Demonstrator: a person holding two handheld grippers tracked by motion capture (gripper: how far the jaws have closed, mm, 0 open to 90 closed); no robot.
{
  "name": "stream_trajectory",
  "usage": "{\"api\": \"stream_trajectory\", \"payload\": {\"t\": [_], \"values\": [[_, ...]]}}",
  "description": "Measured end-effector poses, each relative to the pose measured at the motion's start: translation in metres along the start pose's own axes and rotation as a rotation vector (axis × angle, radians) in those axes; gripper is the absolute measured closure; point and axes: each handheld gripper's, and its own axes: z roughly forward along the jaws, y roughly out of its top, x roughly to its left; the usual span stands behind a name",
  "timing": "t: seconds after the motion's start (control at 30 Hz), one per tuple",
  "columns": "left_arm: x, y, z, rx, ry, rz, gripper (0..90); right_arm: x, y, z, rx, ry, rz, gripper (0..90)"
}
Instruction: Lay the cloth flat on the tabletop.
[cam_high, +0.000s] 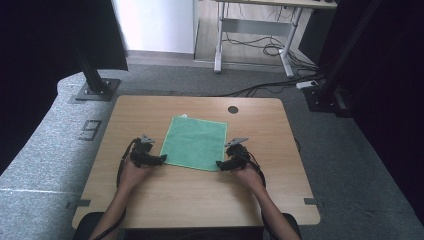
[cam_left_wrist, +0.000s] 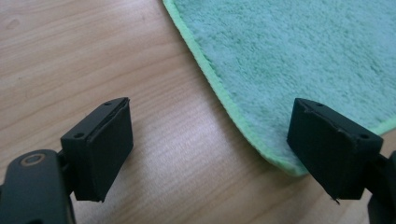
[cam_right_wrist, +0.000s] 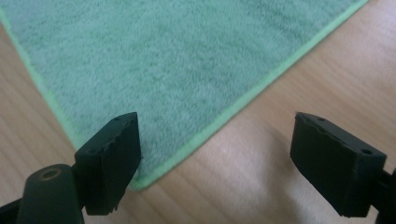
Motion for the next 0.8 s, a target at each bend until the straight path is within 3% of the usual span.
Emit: {"api": "stream_trajectory", "payload": {"t": [0.13,0.3,0.47,0.8], "values": [[-0.002,-0.001,-0.003,0.000,0.006,0.013,14.4,0.003,-0.009,-0.003,-0.002,0.004,-0.002,16.2],[0.004,-0.004,-0.007,-0.012,0.023,-0.016,14.6,0.007,-0.013,-0.006,-0.010,-0.003,-0.008,16.5],[0.006,-0.009,-0.006,0.006,0.031,-0.025,14.7,0.009,-0.016,-0.007,-0.016,-0.024,-0.006,16.7],[-0.010,-0.015,-0.011,0.016,0.013,0.010,14.7,0.004,-0.020,-0.013,-0.015,-0.061,-0.003,16.8]]}}
